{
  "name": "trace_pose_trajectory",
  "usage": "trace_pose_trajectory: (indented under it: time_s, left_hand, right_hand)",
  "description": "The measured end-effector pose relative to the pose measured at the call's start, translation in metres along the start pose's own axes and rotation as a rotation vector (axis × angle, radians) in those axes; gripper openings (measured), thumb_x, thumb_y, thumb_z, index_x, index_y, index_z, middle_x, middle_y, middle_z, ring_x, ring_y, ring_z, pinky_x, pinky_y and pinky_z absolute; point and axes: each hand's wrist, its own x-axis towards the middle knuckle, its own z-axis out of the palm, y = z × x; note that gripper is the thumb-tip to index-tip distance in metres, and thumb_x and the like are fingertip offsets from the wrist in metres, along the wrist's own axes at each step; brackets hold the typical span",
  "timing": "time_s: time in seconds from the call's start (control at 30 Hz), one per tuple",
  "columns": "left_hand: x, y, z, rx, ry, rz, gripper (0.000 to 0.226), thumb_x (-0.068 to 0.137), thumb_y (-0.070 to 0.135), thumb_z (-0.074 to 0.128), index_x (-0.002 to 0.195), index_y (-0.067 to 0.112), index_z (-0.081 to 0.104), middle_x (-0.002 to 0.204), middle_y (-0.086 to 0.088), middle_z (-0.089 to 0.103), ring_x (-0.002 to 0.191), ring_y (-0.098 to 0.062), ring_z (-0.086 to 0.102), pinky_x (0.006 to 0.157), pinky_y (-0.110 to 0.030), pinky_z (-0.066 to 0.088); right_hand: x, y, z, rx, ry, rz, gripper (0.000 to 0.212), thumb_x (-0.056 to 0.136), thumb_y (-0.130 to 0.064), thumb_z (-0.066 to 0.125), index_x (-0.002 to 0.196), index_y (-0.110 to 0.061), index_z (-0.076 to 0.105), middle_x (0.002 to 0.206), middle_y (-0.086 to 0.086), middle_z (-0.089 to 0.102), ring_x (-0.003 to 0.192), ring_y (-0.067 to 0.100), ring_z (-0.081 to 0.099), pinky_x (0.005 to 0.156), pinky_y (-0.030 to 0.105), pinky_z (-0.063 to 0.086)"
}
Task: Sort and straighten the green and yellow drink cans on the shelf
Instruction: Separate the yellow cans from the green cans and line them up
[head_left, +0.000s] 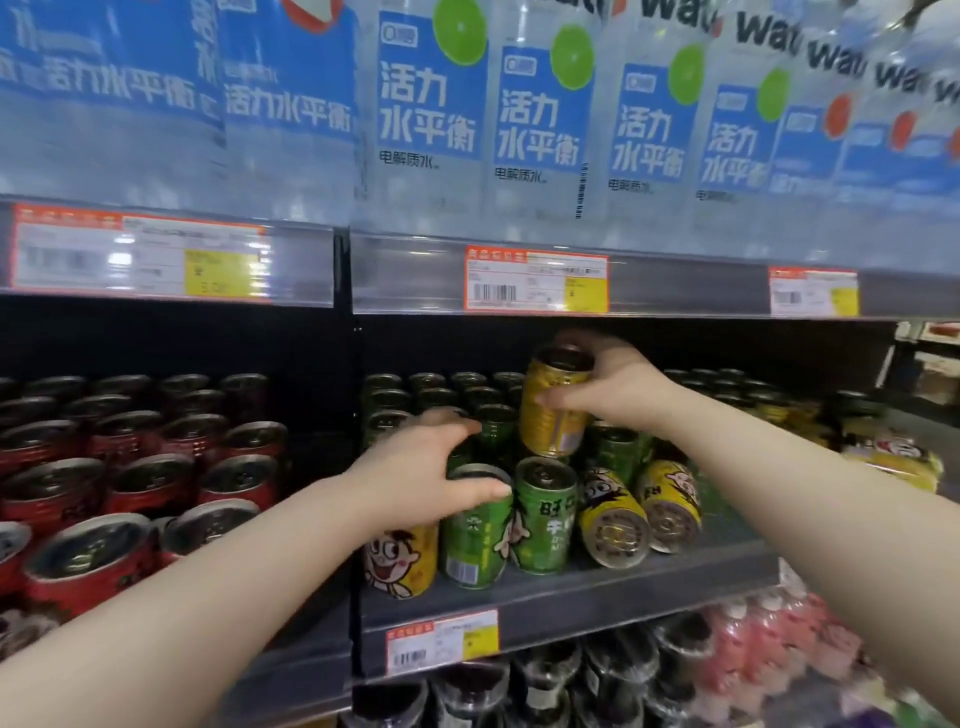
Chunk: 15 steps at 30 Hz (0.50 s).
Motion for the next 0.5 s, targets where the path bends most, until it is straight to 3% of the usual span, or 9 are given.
trace_pose_trajectory:
  time_s: [0.17,0.33,0.5]
  left_hand:
    - [0.020,0.050,0.020,0.021,-0.031,0.134,0.073,0.079,0.058,0.059,0.141,0.027,0.035,0.145,0.001,0.036,0.133,-0.019,0.036,0.110,-0.034,0.032]
    - [0.043,0.093,0.051,0.134,-0.075,0.249,0.077,0.076,0.060,0.061,0.140,0.027,0.036,0.143,0.004,0.038,0.133,-0.019,0.034,0.111,-0.038,0.026]
    - [0.065,0.130,0.077,0.154,-0.098,0.209,0.078,0.075,0.059,0.061,0.141,0.027,0.034,0.143,0.005,0.037,0.132,-0.019,0.035,0.114,-0.038,0.022]
  right_hand:
    - [-0.025,0.045,-0.040,0.055,0.103,0.048,0.067,0.070,-0.023,0.080,0.128,-0.015,0.049,0.111,0.002,0.058,0.095,0.012,0.055,0.069,0.016,0.045]
    - [-0.046,0.100,-0.076,-0.075,0.147,0.125,0.080,0.069,-0.029,0.080,0.136,-0.010,0.041,0.131,0.008,0.053,0.117,0.021,0.053,0.097,0.031,0.044]
    - [-0.059,0.160,-0.099,-0.153,0.066,0.204,0.084,0.066,-0.036,0.081,0.137,-0.012,0.041,0.136,0.007,0.051,0.121,0.022,0.051,0.098,0.030,0.042]
